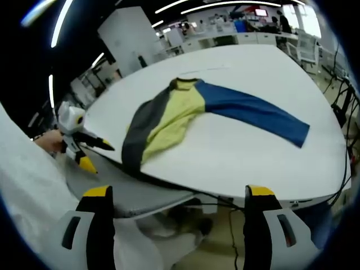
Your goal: Fold the garment on the visible template until the final outline fits inside the template.
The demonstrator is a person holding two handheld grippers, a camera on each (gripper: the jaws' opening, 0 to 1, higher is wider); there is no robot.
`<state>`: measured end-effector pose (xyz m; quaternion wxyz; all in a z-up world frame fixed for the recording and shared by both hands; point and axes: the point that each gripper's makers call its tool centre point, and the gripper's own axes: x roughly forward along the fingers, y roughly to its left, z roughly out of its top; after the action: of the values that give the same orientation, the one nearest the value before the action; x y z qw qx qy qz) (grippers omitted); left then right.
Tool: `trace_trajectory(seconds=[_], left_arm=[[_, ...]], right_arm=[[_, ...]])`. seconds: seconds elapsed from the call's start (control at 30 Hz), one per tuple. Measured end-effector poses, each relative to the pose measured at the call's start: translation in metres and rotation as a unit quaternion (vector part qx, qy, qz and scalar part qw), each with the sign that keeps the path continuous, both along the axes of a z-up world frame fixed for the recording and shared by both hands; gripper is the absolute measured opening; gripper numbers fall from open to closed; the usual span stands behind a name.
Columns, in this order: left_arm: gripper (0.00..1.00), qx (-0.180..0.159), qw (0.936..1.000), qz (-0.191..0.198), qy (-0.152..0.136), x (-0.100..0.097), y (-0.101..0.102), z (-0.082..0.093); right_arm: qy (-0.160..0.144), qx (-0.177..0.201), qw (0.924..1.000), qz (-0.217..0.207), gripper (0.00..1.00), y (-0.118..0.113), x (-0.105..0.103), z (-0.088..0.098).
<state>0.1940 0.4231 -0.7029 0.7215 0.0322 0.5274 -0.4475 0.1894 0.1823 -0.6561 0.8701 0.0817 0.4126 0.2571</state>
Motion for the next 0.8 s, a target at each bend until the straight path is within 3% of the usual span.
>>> trace_trajectory(seconds=[0.8], left_arm=[[0.60,0.010,0.9996,-0.025,-0.009,-0.001,-0.020,-0.014]], right_arm=[[0.004,0.002,1.0000,0.002,0.95,0.001,0.002,-0.003]])
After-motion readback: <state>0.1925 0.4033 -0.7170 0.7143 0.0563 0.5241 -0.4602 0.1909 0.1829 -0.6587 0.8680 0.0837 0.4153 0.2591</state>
